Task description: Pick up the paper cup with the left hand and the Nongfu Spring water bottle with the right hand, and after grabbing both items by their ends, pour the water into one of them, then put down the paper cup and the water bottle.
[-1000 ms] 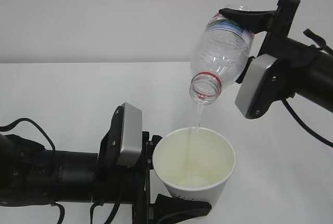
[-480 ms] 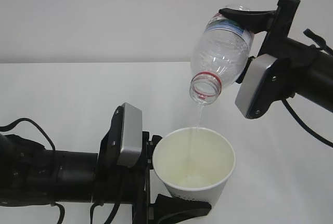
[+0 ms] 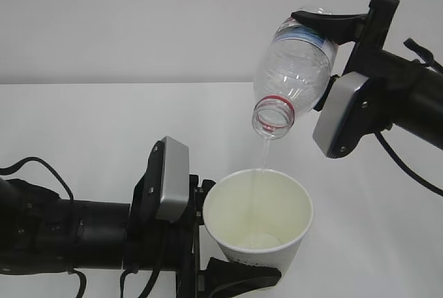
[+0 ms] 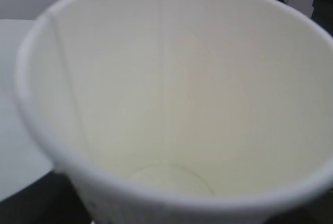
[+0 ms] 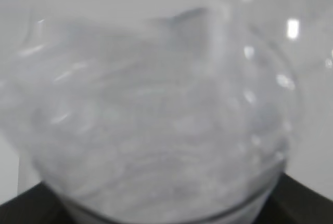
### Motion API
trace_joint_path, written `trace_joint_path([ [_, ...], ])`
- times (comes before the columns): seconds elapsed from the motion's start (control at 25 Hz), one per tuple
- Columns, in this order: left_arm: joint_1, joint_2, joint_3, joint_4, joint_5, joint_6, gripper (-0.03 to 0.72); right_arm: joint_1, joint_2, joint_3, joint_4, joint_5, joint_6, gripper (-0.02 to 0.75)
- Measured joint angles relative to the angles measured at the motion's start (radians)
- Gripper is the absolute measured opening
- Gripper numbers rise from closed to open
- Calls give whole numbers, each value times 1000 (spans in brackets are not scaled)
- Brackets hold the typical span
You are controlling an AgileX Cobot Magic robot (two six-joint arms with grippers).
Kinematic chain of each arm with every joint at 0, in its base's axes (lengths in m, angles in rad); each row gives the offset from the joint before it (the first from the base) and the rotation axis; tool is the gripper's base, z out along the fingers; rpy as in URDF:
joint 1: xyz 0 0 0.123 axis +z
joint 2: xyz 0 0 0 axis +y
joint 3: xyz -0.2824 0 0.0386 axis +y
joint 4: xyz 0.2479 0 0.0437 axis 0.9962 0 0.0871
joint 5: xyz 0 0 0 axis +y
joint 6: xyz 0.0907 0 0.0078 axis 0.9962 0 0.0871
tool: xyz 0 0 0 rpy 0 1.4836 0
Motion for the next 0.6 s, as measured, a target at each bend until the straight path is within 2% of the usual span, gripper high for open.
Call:
trace_joint_path([
  [0.6,0,0,0,-12,15,0,575,0,0,0,0,0,0,484],
])
